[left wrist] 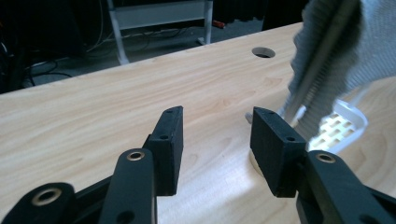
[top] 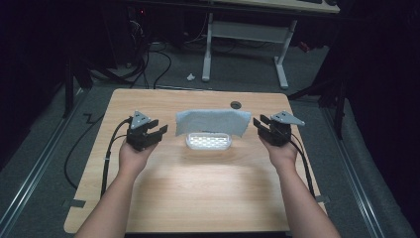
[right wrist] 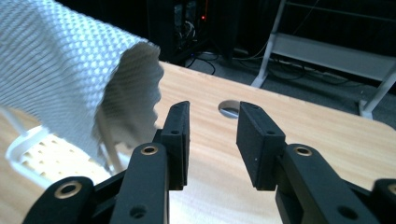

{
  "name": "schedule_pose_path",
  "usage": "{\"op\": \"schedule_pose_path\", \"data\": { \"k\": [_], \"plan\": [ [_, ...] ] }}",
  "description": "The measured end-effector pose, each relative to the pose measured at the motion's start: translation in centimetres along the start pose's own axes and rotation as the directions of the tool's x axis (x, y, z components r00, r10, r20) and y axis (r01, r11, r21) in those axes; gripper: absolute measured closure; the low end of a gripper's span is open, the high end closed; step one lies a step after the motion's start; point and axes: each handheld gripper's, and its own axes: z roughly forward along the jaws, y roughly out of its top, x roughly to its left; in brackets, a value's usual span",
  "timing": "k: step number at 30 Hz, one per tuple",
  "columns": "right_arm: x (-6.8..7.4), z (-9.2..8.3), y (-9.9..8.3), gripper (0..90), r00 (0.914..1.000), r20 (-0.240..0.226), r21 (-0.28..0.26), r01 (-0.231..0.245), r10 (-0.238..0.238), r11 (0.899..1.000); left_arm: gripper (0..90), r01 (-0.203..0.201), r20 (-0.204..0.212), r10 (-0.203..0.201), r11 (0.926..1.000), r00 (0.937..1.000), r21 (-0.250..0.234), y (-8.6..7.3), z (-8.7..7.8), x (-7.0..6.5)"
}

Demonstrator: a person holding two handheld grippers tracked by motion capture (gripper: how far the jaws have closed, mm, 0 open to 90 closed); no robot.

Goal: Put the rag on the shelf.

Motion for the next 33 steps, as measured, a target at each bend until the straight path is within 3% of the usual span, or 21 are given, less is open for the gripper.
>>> {"op": "schedule_pose_path", "data": {
  "k": [3,5,7,13,19,22,23,27,28,29,30,31,32,33],
  "plan": [
    [0.3,-1.3,-0.5,62.6,0.9999,-0.006,-0.025,0.014,-0.015,1.0,52.5,-0.008,0.005,0.008,0.9999,1.0,-0.007,-0.8,-1.2,-0.2],
    [0.6,-2.0,-0.7,61.9,0.9995,-0.021,-0.008,0.024,-0.025,1.0,51.2,-0.011,0.009,0.011,0.9999,0.9999,-0.012,-1.4,-2.1,-0.4],
    [1.1,-3.0,-1.0,62.6,0.9984,-0.024,-0.04,0.05,-0.051,0.998,50.3,-0.011,0.019,0.012,0.9996,0.9997,-0.025,-2.1,-3.1,-0.6],
    [3.1,-5.7,-2.0,54.7,0.992,-0.076,-0.027,0.099,-0.101,0.995,47.1,0.006,0.039,-0.005,0.9997,0.9992,-0.024,-4.1,-5.9,-1.7],
    [5.8,-8.1,-4.1,47.0,0.9906,-0.09,-0.03,0.1,-0.103,0.995,45.6,-0.008,0.077,0.007,0.9998,0.997,0.018,-6.6,-7.4,-4.6],
    [7.1,-8.5,-5.4,42.7,0.9914,-0.107,0.014,0.077,-0.075,0.997,44.3,-0.045,0.091,0.042,0.9984,0.995,0.035,-7.1,-7.3,-7.0],
    [7.7,-8.6,-5.9,42.1,0.9912,-0.106,0.033,0.084,-0.08,0.996,43.6,-0.055,0.102,0.051,0.9978,0.9935,0.037,-7.3,-7.2,-7.9],
    [10.1,-8.7,-8.1,39.4,0.9911,-0.117,0.09,0.074,-0.064,0.993,40.1,-0.028,0.195,0.01,0.9955,0.9807,0.09,-8.3,-6.0,-11.4],
    [10.8,-8.8,-9.0,38.8,0.992,-0.118,0.098,0.058,-0.046,0.994,41.2,-0.016,0.221,-0.006,0.9954,0.9753,0.094,-9.1,-5.9,-12.2],
    [11.4,-9.0,-10.1,40.4,0.9926,-0.116,0.089,0.045,-0.035,0.995,47.8,0.01,0.249,-0.038,0.994,0.9677,0.109,-9.9,-5.6,-13.0],
    [12.0,-9.1,-11.2,45.3,0.9939,-0.102,0.071,0.049,-0.042,0.996,49.2,0.0,0.294,-0.049,0.986,0.9545,0.167,-10.3,-5.2,-13.8],
    [12.5,-9.1,-11.7,42.7,0.9907,-0.116,0.089,0.081,-0.07,0.993,47.0,-0.048,0.31,-0.018,0.9781,0.9506,0.203,-10.5,-5.0,-14.6],
    [12.8,-8.9,-11.7,40.1,0.9832,-0.144,0.111,0.128,-0.111,0.986,44.0,-0.085,0.303,0.021,0.976,0.9528,0.2,-10.6,-5.1,-15.1],
    [12.9,-8.9,-11.6,40.9,0.9786,-0.144,0.111,0.163,-0.147,0.98,42.6,-0.104,0.3,0.043,0.9762,0.9531,0.19,-10.6,-5.1,-15.4]
  ]
}}
